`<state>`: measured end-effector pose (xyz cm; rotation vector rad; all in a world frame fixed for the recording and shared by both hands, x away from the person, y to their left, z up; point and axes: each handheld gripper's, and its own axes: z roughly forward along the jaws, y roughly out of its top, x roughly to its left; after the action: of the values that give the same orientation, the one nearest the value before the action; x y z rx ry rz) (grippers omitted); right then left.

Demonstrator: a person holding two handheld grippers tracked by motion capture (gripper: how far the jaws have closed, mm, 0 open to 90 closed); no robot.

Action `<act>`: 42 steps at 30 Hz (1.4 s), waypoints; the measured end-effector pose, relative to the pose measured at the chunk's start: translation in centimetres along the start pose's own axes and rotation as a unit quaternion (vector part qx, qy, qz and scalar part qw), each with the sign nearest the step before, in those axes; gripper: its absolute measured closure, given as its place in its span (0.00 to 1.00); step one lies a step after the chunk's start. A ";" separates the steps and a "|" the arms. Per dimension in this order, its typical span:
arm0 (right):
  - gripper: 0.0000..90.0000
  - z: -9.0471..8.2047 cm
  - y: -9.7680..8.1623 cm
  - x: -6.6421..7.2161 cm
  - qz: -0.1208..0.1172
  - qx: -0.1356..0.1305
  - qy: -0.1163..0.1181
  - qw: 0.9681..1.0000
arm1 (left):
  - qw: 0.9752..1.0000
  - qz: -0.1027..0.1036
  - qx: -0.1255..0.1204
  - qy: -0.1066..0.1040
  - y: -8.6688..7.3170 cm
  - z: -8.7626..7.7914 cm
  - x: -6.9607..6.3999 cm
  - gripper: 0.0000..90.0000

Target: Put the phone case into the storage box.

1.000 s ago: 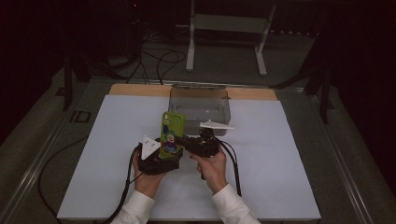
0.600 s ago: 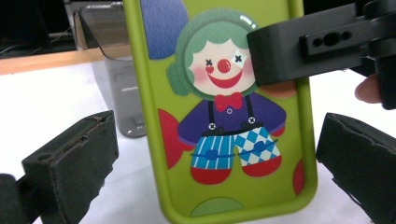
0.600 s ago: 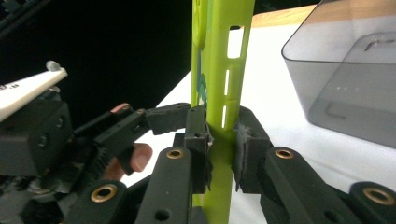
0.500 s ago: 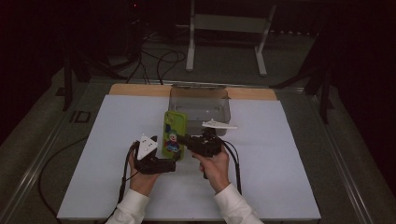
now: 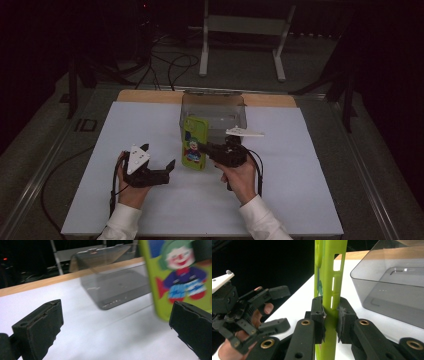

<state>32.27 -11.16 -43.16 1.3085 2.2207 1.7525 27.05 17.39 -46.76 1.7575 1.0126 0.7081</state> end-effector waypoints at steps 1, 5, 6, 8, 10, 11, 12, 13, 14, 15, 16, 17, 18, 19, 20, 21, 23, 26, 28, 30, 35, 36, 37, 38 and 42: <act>0.87 -0.1 0.1 0.0 -0.003 0.003 -0.003 1.000 | 1.000 -0.003 0.000 0.002 -0.2 -0.2 0.3 0.00; 0.87 -0.3 0.5 0.2 -0.009 0.009 -0.011 1.000 | 1.000 -0.007 0.003 0.006 -1.4 -1.0 1.3 0.00; 0.87 -0.4 0.7 0.2 -0.007 0.009 -0.013 1.000 | 1.000 -0.006 0.004 0.004 -1.7 -1.1 1.5 0.00; 0.87 -0.6 1.1 0.2 -0.007 0.011 -0.013 1.000 | 1.000 0.001 0.008 0.003 -2.2 -1.5 1.7 0.00; 0.87 -0.7 1.3 0.2 -0.005 0.012 -0.016 1.000 | 1.000 0.009 0.009 0.003 -2.7 -1.9 2.0 0.00; 0.87 -0.8 1.4 0.2 -0.003 0.014 -0.016 1.000 | 1.000 0.009 0.008 0.003 -3.0 -2.1 2.1 0.00; 0.87 -0.9 1.5 0.2 -0.003 0.015 -0.019 1.000 | 1.000 0.009 0.009 0.003 -3.2 -2.3 2.2 0.00; 0.87 -0.9 1.6 0.1 -0.005 0.016 -0.021 1.000 | 1.000 0.008 0.009 0.005 -3.4 -2.5 2.3 0.00; 0.87 -0.9 1.6 0.1 -0.005 0.016 -0.021 1.000 | 1.000 0.008 0.009 0.005 -3.4 -2.5 2.3 0.00; 0.87 -1.0 1.7 0.1 -0.006 0.016 -0.022 1.000 | 1.000 0.004 0.007 0.006 -3.8 -2.9 2.6 0.00; 0.87 -1.1 1.9 0.1 -0.006 0.018 -0.024 1.000 | 1.000 0.004 0.008 0.006 -4.1 -3.1 2.6 0.00; 0.87 -1.1 1.9 0.1 -0.007 0.019 -0.025 0.999 | 1.000 0.005 0.009 0.005 -4.4 -3.2 2.7 0.00; 0.87 -1.2 2.0 0.1 -0.008 0.021 -0.026 0.999 | 1.000 0.005 0.012 0.004 -4.7 -3.4 2.8 0.00; 0.87 -1.2 2.0 0.1 -0.007 0.022 -0.026 0.999 | 1.000 0.008 0.016 0.006 -4.9 -3.5 2.8 0.00; 0.87 -1.2 2.1 0.1 -0.008 0.023 -0.027 0.999 | 1.000 0.010 0.017 0.008 -5.1 -3.6 2.8 0.00; 0.87 -1.2 2.2 0.1 -0.009 0.025 -0.029 0.999 | 1.000 0.012 0.018 0.009 -5.2 -3.7 2.9 0.00; 0.87 -1.3 2.3 0.1 -0.011 0.028 -0.030 0.999 | 1.000 0.013 0.014 0.017 -5.5 -4.0 2.9 0.00; 0.87 -1.2 2.6 0.1 -0.013 0.037 -0.036 0.999 | 0.999 0.017 0.014 0.027 -5.7 -4.3 2.9 0.00; 0.87 -1.1 2.8 0.0 -0.010 0.043 -0.037 0.998 | 0.999 0.012 0.008 0.030 -5.8 -4.4 3.0 0.00; 0.87 -1.0 3.1 0.1 -0.012 0.048 -0.042 0.998 | 0.999 0.007 -0.001 0.038 -5.8 -4.5 3.0 0.00; 0.87 -0.7 3.7 0.1 -0.009 0.065 -0.042 0.997 | 0.997 0.002 -0.022 0.071 -5.7 -4.9 3.2 0.00; 0.87 -0.6 3.8 0.1 -0.011 0.068 -0.041 0.997 | 0.997 -0.003 -0.026 0.074 -5.7 -5.0 3.3 0.00; 0.87 -0.6 3.9 0.2 -0.012 0.071 -0.045 0.996 | 0.997 -0.007 -0.027 0.075 -5.8 -5.0 3.4 0.00; 0.86 -0.5 4.0 0.2 -0.013 0.074 -0.046 0.996 | 0.997 -0.010 -0.028 0.077 -5.8 -5.1 3.5 0.00; 0.87 -0.4 4.5 0.2 -0.009 0.083 -0.052 0.995 | 0.996 -0.015 -0.029 0.082 -5.8 -5.0 3.6 0.00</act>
<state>34.58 -11.34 -39.27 1.3696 2.3540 1.4839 22.92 23.94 -50.17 1.6523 1.1146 0.8645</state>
